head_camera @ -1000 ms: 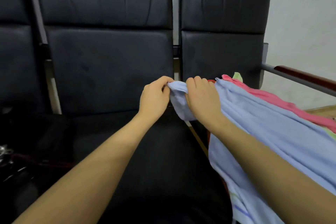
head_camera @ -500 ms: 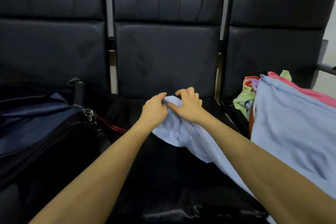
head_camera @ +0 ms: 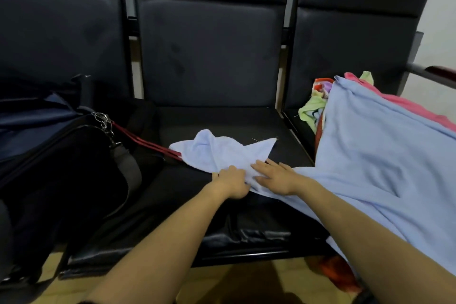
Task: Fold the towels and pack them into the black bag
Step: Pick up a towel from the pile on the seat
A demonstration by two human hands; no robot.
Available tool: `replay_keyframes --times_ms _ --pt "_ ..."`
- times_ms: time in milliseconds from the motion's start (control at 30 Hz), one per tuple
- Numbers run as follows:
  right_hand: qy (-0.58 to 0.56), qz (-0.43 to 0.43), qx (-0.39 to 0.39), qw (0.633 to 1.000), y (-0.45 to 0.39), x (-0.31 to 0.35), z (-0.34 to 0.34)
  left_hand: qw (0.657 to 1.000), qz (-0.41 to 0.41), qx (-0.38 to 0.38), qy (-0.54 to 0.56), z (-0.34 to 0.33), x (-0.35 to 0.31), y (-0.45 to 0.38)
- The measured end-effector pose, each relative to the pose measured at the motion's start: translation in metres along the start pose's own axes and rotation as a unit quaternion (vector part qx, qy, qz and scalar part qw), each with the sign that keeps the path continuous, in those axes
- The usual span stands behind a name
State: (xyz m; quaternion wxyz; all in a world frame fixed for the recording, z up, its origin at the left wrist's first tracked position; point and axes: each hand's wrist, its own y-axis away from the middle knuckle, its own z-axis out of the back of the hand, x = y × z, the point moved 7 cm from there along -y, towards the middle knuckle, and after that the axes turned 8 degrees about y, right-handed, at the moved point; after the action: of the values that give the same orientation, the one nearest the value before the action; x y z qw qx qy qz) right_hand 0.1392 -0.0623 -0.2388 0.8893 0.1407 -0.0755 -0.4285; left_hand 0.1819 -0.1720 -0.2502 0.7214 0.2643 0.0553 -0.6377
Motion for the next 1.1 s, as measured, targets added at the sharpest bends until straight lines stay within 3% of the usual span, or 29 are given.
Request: replay_keyframes --times_ms 167,433,500,567,633,733,867,967,1100 --pt "0.015 -0.016 -0.003 1.000 -0.031 0.008 -0.015 0.998 0.041 0.042 -0.038 -0.004 0.022 -0.013" --pt "-0.116 -0.020 -0.050 0.992 -0.096 0.023 -0.007 0.999 0.041 -0.011 -0.016 0.024 0.063 -0.052" --pt "-0.223 -0.015 -0.109 0.969 -0.097 0.021 0.004 0.999 0.030 -0.032 -0.005 0.030 0.066 -0.056" --pt "-0.313 -0.047 -0.215 0.924 -0.088 0.012 0.021 0.995 0.016 -0.102 0.003 0.041 0.065 -0.053" --pt "-0.244 -0.109 -0.267 0.926 -0.078 0.001 0.034 0.982 -0.004 -0.187 -0.013 0.054 0.064 -0.044" --pt "-0.038 -0.160 -0.189 0.968 -0.074 -0.003 0.035 0.977 -0.026 -0.208 -0.046 0.054 0.059 -0.036" --pt "-0.021 -0.144 -0.136 0.980 -0.068 0.002 0.029 0.965 -0.019 -0.239 -0.102 0.051 0.050 -0.028" --pt "-0.116 -0.100 -0.151 0.977 -0.062 0.005 0.034 0.953 0.013 -0.296 -0.053 0.060 0.048 -0.017" --pt "-0.271 -0.130 -0.231 0.926 -0.037 -0.010 0.062 0.928 0.059 -0.346 0.127 0.086 0.041 0.005"
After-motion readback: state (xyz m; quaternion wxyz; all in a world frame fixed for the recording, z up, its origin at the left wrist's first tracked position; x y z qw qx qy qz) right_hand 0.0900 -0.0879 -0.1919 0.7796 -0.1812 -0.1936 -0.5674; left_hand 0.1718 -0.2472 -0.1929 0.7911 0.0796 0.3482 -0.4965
